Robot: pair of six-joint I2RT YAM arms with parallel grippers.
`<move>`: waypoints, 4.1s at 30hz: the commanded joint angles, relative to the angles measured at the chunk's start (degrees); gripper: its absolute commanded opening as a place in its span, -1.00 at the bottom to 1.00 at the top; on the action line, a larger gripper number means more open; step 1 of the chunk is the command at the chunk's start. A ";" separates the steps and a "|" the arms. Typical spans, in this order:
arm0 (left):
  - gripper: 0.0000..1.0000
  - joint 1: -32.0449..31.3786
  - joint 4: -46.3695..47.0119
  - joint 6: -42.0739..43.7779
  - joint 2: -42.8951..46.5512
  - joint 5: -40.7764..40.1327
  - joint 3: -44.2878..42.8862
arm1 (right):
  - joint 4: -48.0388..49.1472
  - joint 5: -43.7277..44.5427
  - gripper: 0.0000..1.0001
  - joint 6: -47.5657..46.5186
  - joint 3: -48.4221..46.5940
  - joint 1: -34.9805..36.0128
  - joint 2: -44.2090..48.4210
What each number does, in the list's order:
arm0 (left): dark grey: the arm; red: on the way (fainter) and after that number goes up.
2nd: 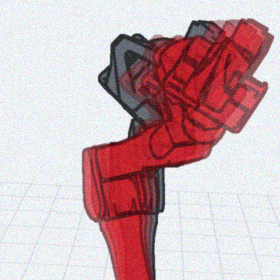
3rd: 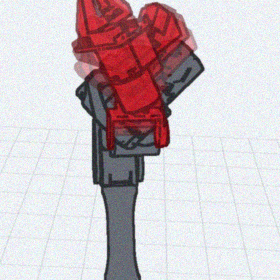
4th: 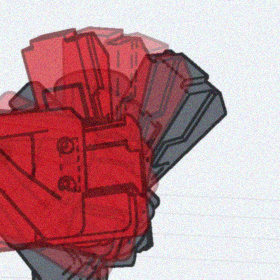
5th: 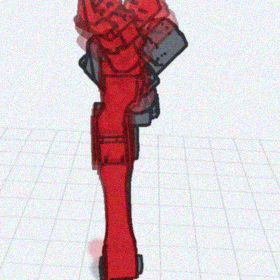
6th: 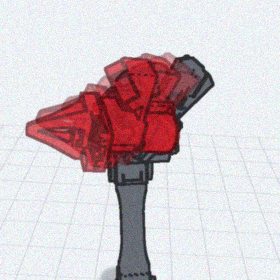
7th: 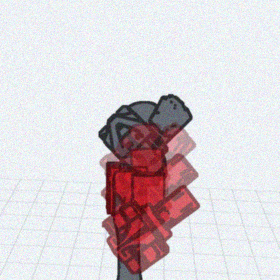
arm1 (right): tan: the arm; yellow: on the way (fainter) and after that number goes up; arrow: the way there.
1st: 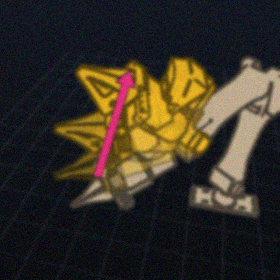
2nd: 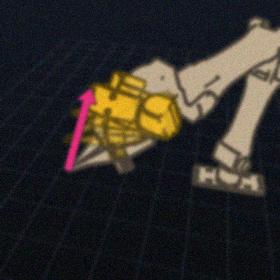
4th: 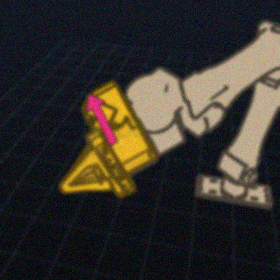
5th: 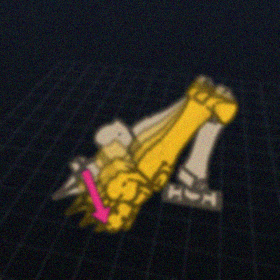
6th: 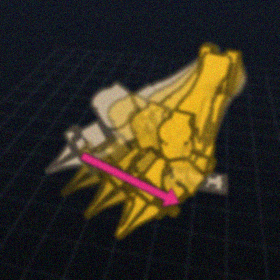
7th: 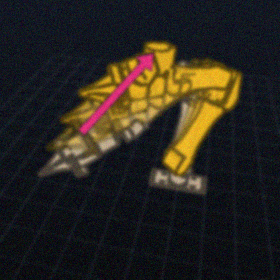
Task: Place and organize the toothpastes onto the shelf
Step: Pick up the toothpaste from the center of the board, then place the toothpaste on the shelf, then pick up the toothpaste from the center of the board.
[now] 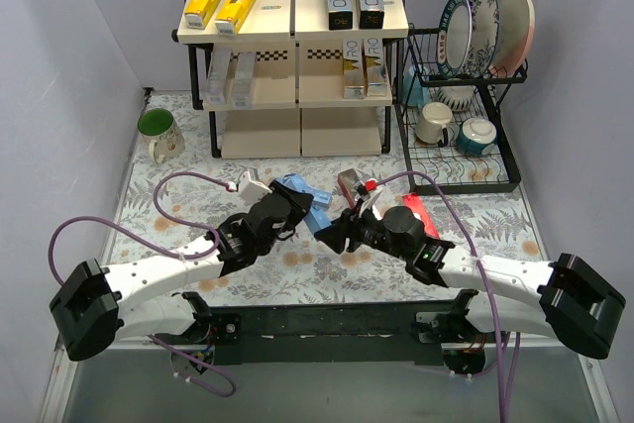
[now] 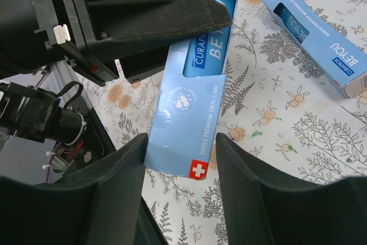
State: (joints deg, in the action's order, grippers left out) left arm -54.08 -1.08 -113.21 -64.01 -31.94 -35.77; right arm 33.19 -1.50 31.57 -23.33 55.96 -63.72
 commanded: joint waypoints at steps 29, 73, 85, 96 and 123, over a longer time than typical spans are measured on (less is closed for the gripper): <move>0.96 13.56 8.63 60.98 16.28 -9.10 -6.69 | -10.00 29.19 -0.43 -26.12 -14.54 -12.18 -9.82; 0.96 17.35 16.20 64.78 20.77 -9.01 2.28 | 7.24 24.96 -0.06 -16.28 -35.99 -26.35 -49.30; 0.96 17.43 16.37 65.13 20.76 -8.75 2.37 | 5.39 25.76 0.04 -17.86 -36.52 -27.22 -48.78; 0.96 17.43 16.38 65.04 20.85 -8.22 2.46 | 6.89 17.07 0.47 -18.65 -29.15 -27.22 -40.26; 0.96 17.43 14.27 62.85 19.54 -6.03 1.58 | -24.22 -17.84 0.42 -52.22 -32.82 -19.58 -35.05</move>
State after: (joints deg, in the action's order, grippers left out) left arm -36.91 13.63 -50.57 -44.66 -38.46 -34.11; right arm 14.50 -18.44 -13.78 -52.60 34.98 -96.36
